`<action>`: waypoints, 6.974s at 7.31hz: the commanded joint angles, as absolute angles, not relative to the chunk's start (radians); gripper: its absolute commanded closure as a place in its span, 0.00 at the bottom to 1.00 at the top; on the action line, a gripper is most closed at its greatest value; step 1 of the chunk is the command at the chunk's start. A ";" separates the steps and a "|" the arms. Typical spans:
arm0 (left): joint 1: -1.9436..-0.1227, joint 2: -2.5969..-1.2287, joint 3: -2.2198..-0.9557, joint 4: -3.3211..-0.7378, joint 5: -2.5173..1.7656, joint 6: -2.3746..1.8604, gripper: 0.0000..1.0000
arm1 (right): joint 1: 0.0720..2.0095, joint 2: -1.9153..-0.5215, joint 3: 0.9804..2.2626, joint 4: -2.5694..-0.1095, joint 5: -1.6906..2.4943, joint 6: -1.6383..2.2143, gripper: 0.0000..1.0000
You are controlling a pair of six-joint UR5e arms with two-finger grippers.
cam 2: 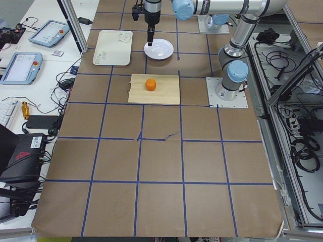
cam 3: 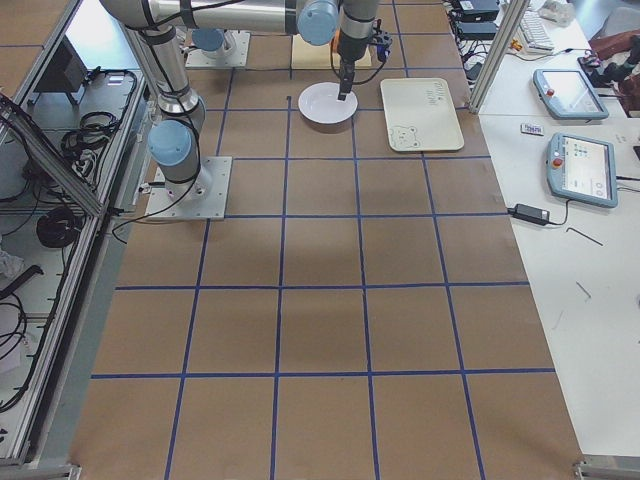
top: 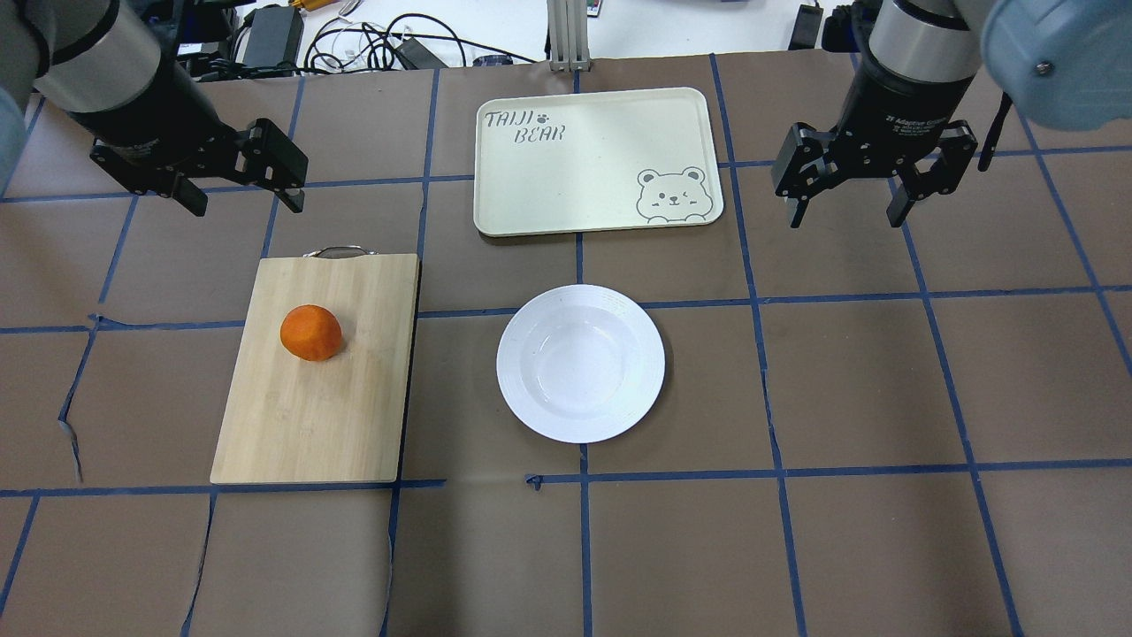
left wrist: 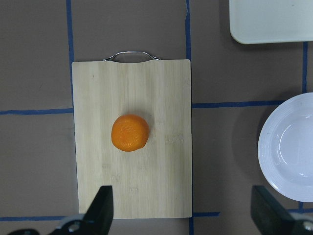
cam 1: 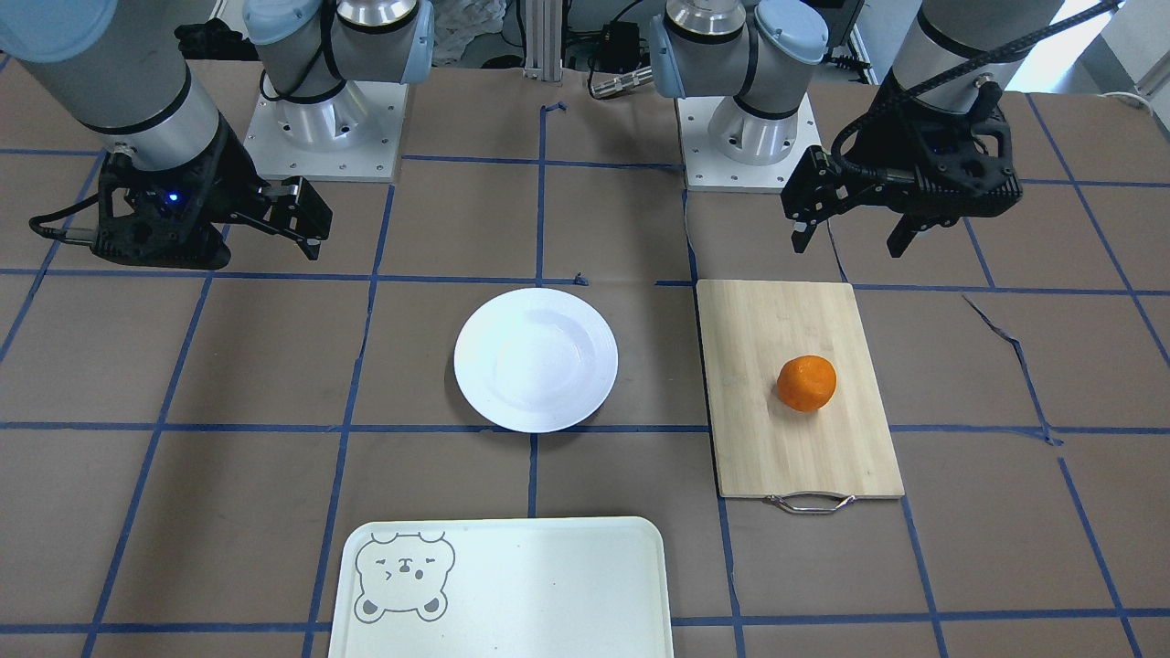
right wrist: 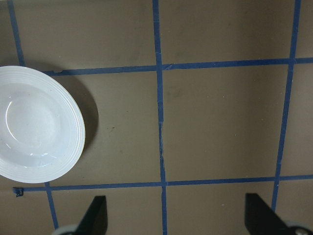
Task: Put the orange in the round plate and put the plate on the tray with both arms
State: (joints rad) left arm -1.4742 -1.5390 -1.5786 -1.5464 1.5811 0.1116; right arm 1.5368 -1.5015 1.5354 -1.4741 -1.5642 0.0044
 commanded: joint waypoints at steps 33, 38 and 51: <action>-1.825 -2.046 -1.542 -1.489 1.374 -0.454 1.00 | 1.531 -1.496 1.548 -1.491 -1.566 -0.011 0.00; -1.921 -2.105 -1.560 -1.457 1.348 -0.595 0.04 | 1.531 -1.493 1.548 -1.491 -1.568 -0.012 0.00; -1.654 -1.686 -1.529 -1.406 1.546 -0.019 0.00 | 1.503 -1.252 2.080 -2.353 -0.987 -0.081 0.00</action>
State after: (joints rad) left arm -1.6825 -1.7254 -1.4498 -1.4874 1.5432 -0.0361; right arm 1.4993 -1.2892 2.0486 -2.3007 -1.0828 -0.0855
